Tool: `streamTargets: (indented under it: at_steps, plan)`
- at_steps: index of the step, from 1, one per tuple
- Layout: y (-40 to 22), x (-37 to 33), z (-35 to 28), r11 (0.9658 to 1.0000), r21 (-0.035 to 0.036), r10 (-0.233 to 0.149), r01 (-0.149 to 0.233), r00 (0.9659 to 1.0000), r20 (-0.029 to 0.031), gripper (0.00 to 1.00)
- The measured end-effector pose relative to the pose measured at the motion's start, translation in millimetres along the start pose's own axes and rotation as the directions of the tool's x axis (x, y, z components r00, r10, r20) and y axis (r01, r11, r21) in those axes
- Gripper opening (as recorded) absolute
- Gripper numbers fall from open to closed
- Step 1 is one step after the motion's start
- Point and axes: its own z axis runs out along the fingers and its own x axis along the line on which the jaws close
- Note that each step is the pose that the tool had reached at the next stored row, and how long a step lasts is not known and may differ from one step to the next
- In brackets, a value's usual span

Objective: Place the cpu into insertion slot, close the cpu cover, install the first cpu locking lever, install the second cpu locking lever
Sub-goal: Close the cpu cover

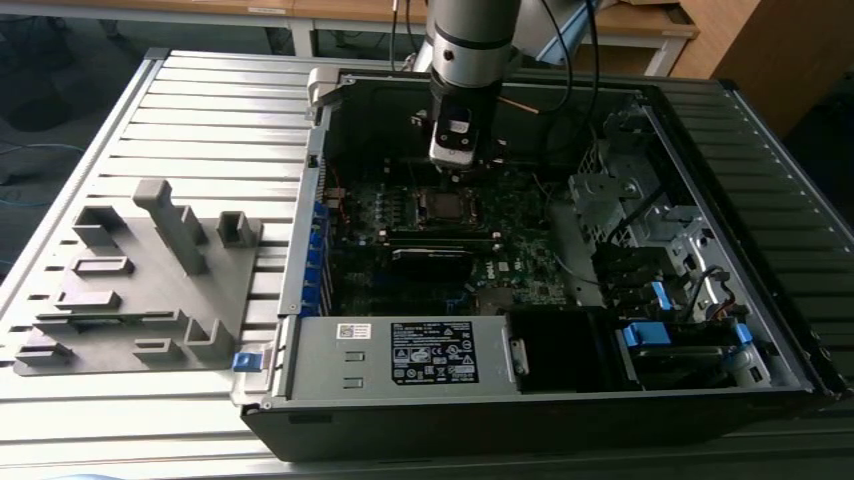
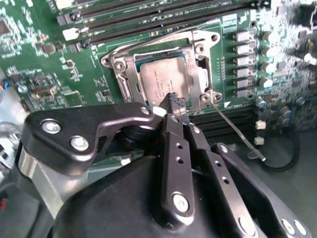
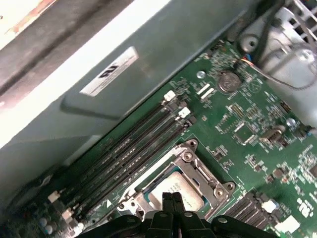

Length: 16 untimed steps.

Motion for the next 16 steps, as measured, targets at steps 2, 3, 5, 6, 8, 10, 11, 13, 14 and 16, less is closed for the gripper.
streamTargets:
  at_steps: [2,3,5,6,8,10,11,13,14,16]
  plan:
    - [0.0,0.0,0.0,0.9994,0.0004,-0.036,0.036,0.9994,-0.0016,0.11]
    - [0.0,0.0,0.1,0.9986,0.0006,-0.054,0.054,0.9985,-0.0025,0.11]
    - [0.0,0.0,0.1,0.9959,0.001,-0.091,0.091,0.9959,-0.0042,0.11]
    - [0.0,0.0,0.1,0.9941,0.0011,-0.109,0.109,0.9941,-0.005,0.11]
    - [0.0,0.0,0.2,0.9896,0.0014,-0.144,0.144,0.9895,-0.0067,0.11]
    - [0.0,0.0,0.3,0.9837,0.0015,-0.18,0.18,0.9837,-0.0084,0.11]
    - [0.0,0.0,0.4,0.9803,0.0016,-0.197,0.197,0.9803,-0.0093,0.11]
    - [-0.1,0.0,0.6,0.9722,0.0016,-0.234,0.234,0.9722,-0.011,0.11]
    - [0.0,0.0,0.7,0.9679,0.0016,-0.251,0.252,0.9678,-0.0119,0.11]
    - [-0.1,0.0,1.1,0.9582,0.0015,-0.286,0.286,0.9581,-0.0136,0.11]
